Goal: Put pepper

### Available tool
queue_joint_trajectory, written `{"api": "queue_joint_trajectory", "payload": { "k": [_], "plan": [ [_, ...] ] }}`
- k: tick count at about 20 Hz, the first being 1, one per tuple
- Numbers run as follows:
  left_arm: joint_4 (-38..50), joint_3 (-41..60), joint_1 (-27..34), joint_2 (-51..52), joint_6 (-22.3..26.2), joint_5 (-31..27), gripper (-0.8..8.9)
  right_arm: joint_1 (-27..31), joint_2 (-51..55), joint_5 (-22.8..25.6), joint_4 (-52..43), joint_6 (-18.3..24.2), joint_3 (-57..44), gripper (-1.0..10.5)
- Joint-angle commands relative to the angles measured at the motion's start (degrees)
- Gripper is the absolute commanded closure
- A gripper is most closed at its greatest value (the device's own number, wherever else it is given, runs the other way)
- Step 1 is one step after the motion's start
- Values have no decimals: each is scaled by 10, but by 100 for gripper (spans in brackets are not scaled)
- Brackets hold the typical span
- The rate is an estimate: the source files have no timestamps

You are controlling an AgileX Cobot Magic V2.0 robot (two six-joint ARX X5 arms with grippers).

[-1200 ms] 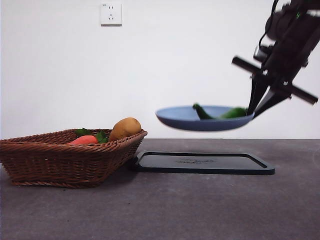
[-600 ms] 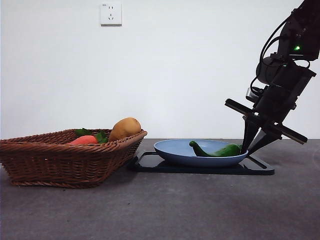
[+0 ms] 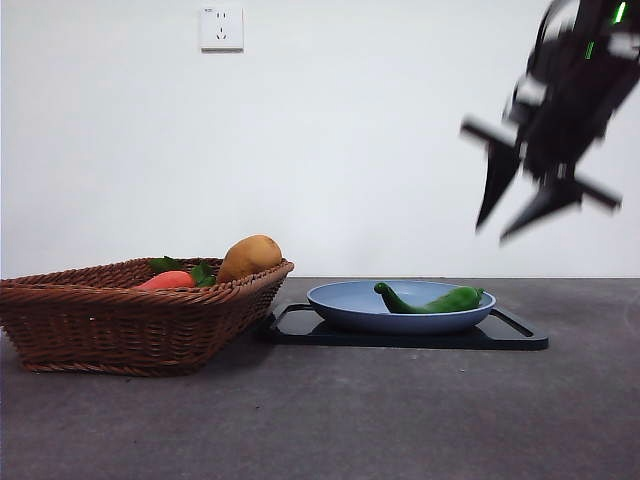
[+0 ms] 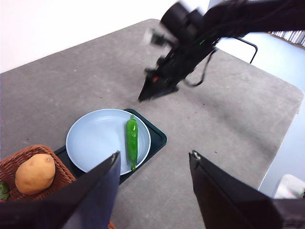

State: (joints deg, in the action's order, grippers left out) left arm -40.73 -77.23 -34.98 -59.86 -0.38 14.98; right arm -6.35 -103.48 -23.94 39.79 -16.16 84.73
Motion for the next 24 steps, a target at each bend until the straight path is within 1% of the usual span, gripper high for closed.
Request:
{"api": "queue_joint_trajectory", "payload": {
  "k": [1,5,7,9,10,12,13,15,17,24],
  "plan": [
    [1,-9,-2,-3,20,0,555,-6,62,-1,50,45,12,790],
    [-5,-9,-2,-4,21,0,555,-34,198,-1,181,110,12,793],
    [-11,-9,-2,-5,21,0,555,-51,255,-1,242,134,12,795],
    [-18,-9,-2,-5,21,0,563,-68,301,-1,291,157,12,834],
    [-21,-9,-2,-5,21,1,603,-76,317,-1,311,170,12,866],
    [-26,-9,-2,-5,21,1,752,-91,341,-1,346,203,12,947],
    [-26,-9,-2,-5,20,1,817,-96,348,-1,358,218,12,943],
    [-25,-9,-2,-5,19,0,806,-102,353,-1,363,221,12,943],
    [-26,-9,-2,-5,20,1,806,-102,353,-1,357,199,12,943],
    [-1,-9,-2,-5,19,1,805,-102,353,1,357,199,12,943]
  ]
}}
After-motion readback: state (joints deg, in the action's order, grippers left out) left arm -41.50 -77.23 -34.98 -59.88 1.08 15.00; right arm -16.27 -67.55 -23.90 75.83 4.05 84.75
